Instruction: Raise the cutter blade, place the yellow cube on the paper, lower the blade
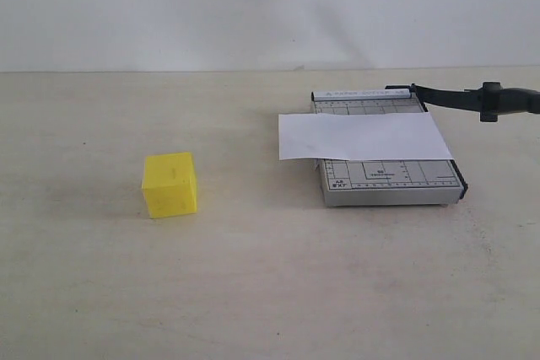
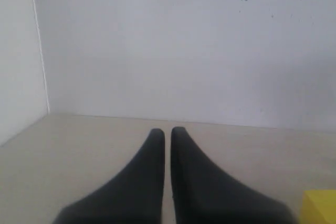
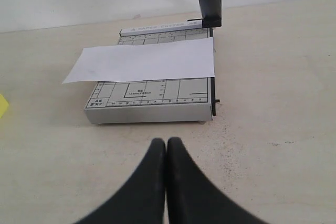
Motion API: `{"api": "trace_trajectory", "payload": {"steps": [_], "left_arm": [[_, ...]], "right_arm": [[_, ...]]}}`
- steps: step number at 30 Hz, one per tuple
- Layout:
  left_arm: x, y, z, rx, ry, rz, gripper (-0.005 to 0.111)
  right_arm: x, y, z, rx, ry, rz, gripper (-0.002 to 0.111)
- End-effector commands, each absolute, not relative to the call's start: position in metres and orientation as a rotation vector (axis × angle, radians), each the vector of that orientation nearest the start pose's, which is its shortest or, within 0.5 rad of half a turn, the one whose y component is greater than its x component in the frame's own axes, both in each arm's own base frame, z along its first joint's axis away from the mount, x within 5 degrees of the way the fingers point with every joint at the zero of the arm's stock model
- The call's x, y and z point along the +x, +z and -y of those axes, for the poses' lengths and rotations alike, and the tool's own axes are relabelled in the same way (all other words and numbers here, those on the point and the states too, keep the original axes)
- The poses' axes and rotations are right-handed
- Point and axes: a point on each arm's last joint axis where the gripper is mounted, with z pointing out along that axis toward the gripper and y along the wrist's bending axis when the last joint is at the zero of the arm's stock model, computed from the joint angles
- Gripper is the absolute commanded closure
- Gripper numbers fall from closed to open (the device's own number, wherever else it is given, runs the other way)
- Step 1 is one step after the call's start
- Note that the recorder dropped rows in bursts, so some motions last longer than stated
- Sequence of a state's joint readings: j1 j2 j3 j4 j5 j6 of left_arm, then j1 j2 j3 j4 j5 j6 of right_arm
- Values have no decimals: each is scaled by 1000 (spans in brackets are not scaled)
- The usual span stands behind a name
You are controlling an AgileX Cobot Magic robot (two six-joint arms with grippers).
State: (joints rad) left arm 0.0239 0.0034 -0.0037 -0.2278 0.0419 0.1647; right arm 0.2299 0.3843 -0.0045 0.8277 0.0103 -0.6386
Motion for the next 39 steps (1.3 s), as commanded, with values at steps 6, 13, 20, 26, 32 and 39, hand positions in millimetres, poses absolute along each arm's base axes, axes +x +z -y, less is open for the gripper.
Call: {"api": "trace_trajectory", "payload": {"steps": [6,13,20,26,32,39], "left_arm": [[56,211,0,-482,-501,-1447,102],[51,234,-13,-614,-600,-1119,102],[33,334,-1,-260,-335,-1215,102],[128,375,42,320,-456,-2047,102],[183,339,62,281,-850,-2310,102],[193,340,69,310,-813,-2263,102]], "right_arm": [[84,186,-19,-22,295,-1871,108],[84,187,-19,-17,290,-1864,108],[85,189,-16,1,270,-1839,108],[86,190,-15,12,257,-1823,108],[86,190,-15,46,282,-1823,108],[86,190,-15,53,287,-1824,108]]}}
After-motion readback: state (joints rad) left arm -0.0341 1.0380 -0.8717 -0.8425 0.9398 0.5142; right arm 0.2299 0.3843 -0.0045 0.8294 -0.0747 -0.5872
